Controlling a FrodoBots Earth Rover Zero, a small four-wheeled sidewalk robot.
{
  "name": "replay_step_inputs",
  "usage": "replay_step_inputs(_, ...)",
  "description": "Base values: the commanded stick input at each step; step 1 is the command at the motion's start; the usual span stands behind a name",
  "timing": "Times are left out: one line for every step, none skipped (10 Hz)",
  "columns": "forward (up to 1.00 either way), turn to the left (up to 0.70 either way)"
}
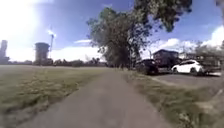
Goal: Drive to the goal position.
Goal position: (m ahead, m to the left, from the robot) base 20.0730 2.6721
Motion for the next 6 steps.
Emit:
replay_step_inputs(1.0, 0.0)
replay_step_inputs(1.0, 0.0)
replay_step_inputs(1.0, 0.0)
replay_step_inputs(1.0, 0.0)
replay_step_inputs(1.0, 0.0)
replay_step_inputs(1.0, 0.0)
